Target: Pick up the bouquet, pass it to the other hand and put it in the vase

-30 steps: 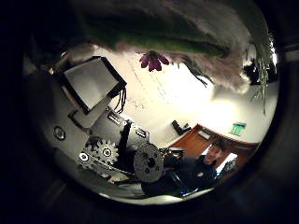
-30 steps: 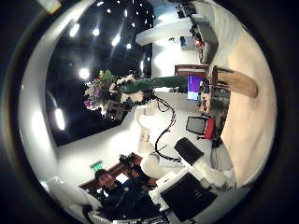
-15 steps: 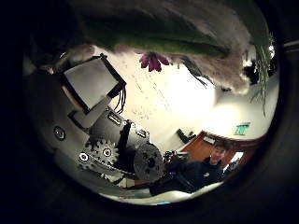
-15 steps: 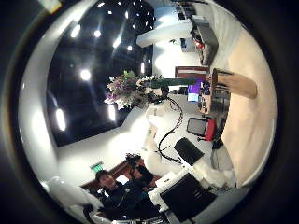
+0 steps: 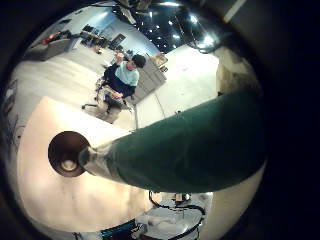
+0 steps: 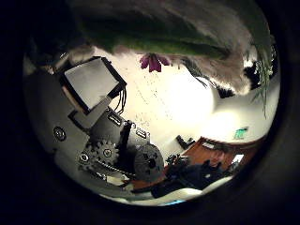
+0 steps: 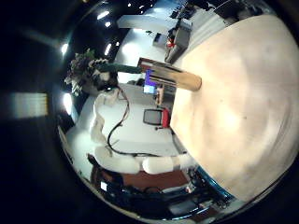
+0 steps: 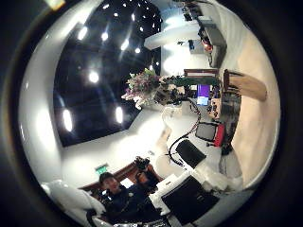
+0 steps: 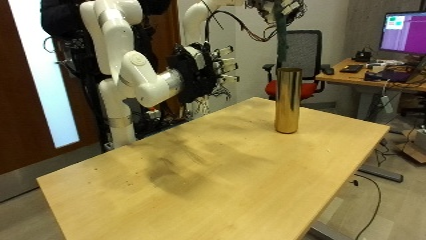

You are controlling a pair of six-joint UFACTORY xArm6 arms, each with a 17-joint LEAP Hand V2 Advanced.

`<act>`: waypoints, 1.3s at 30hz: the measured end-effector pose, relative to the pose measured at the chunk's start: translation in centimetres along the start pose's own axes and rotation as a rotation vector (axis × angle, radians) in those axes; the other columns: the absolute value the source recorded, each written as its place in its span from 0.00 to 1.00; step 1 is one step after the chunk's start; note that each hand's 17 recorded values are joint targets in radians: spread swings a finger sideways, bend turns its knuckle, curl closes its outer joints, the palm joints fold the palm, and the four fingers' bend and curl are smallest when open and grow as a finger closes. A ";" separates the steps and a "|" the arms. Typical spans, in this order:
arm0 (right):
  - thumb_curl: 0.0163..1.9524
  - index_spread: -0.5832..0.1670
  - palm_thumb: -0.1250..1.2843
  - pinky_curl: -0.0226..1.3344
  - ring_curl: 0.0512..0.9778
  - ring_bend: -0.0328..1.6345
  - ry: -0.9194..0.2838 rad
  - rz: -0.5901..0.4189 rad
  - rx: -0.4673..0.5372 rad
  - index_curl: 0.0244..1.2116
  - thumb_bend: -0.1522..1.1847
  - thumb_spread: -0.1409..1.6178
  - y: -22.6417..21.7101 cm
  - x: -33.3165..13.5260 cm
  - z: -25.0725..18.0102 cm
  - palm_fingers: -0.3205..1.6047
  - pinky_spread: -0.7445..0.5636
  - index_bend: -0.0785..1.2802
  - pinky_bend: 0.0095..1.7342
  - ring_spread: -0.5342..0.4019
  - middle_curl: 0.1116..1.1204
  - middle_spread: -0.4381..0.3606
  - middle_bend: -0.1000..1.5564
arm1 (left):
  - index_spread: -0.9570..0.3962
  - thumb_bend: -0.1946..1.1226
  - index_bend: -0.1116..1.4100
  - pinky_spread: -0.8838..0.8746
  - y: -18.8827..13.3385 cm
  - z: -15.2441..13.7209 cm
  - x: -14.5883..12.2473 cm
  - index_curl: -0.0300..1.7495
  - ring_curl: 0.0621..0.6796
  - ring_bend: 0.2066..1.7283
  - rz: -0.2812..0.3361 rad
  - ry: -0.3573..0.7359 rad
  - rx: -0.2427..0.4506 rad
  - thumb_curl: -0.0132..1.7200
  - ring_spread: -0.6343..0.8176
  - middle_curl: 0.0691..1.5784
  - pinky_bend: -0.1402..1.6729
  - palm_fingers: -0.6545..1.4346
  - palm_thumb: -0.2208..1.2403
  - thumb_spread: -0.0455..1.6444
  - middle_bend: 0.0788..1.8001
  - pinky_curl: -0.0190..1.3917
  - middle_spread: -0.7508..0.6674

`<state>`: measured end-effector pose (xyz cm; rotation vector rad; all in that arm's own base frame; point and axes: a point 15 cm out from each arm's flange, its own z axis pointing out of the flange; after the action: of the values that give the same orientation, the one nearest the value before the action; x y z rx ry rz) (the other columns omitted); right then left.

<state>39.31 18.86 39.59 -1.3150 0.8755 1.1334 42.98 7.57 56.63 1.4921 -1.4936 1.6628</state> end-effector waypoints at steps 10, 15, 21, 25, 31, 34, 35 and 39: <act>0.25 0.44 0.70 0.26 0.23 0.17 -0.004 -0.006 -0.012 0.24 0.10 0.64 0.2 -0.1 0.5 0.20 0.73 0.19 0.16 0.67 0.16 0.64 0.17 | 0.35 0.13 0.21 0.17 -0.5 -0.3 -1.9 0.95 0.84 0.80 -0.008 -0.019 0.014 0.54 0.15 0.69 0.68 0.83 0.93 0.13 0.54 0.53 0.11; 0.25 0.44 0.70 0.26 0.23 0.17 0.000 -0.005 -0.015 0.25 0.10 0.64 0.3 0.1 0.4 0.20 0.73 0.19 0.16 0.67 0.16 0.64 0.17 | 0.37 0.13 0.21 0.17 -0.1 -0.1 -2.9 0.95 0.85 0.80 -0.016 -0.010 0.013 0.54 0.15 0.69 0.68 0.83 0.93 0.14 0.54 0.53 0.11; 0.25 0.44 0.70 0.25 0.23 0.17 -0.001 -0.005 -0.023 0.25 0.10 0.64 0.5 0.0 0.7 0.21 0.72 0.19 0.15 0.66 0.16 0.64 0.17 | 0.38 0.13 0.21 0.17 -0.4 -0.1 -3.8 0.96 0.85 0.80 -0.028 -0.003 0.028 0.54 0.15 0.69 0.68 0.83 0.93 0.14 0.54 0.54 0.11; 0.25 0.44 0.70 0.25 0.23 0.16 -0.002 -0.002 -0.022 0.25 0.10 0.64 0.5 0.1 0.7 0.21 0.72 0.19 0.15 0.66 0.15 0.63 0.16 | 0.39 0.13 0.20 0.17 -0.5 -0.2 -4.0 0.96 0.85 0.79 -0.018 0.011 0.037 0.54 0.14 0.70 0.69 0.82 0.92 0.15 0.54 0.54 0.11; 0.25 0.42 0.70 0.25 0.23 0.16 -0.003 0.003 -0.027 0.27 0.10 0.64 0.5 0.4 0.8 0.23 0.72 0.21 0.13 0.65 0.15 0.62 0.16 | 0.44 0.08 0.18 0.21 0.3 -1.4 -6.3 0.87 0.74 0.58 -0.033 -0.020 0.059 0.44 0.17 0.63 0.51 0.40 0.63 0.38 0.43 0.48 0.17; 0.25 0.41 0.70 0.25 0.23 0.15 -0.004 0.000 -0.031 0.27 0.10 0.64 0.6 0.3 1.0 0.23 0.72 0.21 0.13 0.65 0.15 0.62 0.16 | 0.55 0.08 0.07 0.48 0.3 -4.0 -8.7 0.71 0.55 0.47 -0.051 -0.097 0.108 0.35 0.41 0.49 0.40 0.16 0.46 0.48 0.15 0.40 0.47; 0.25 0.40 0.70 0.25 0.23 0.15 -0.004 0.002 -0.031 0.28 0.10 0.64 0.6 0.3 1.0 0.23 0.72 0.21 0.13 0.65 0.14 0.62 0.16 | 0.60 0.09 0.06 0.56 0.4 -4.2 -9.2 0.65 0.50 0.43 -0.053 -0.105 0.113 0.33 0.48 0.45 0.37 0.16 0.44 0.50 0.11 0.37 0.56; 0.25 0.40 0.70 0.25 0.23 0.15 -0.007 0.008 -0.035 0.28 0.10 0.64 0.7 0.5 1.2 0.24 0.72 0.20 0.12 0.64 0.14 0.61 0.16 | 0.74 0.10 0.07 0.74 1.0 -5.4 -11.0 0.47 0.36 0.33 -0.090 -0.107 0.132 0.27 0.69 0.34 0.32 0.15 0.36 0.50 0.05 0.31 0.81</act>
<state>38.66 20.01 39.00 -1.3360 0.8601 1.1635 43.41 15.54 47.28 1.7163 -1.3715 1.6808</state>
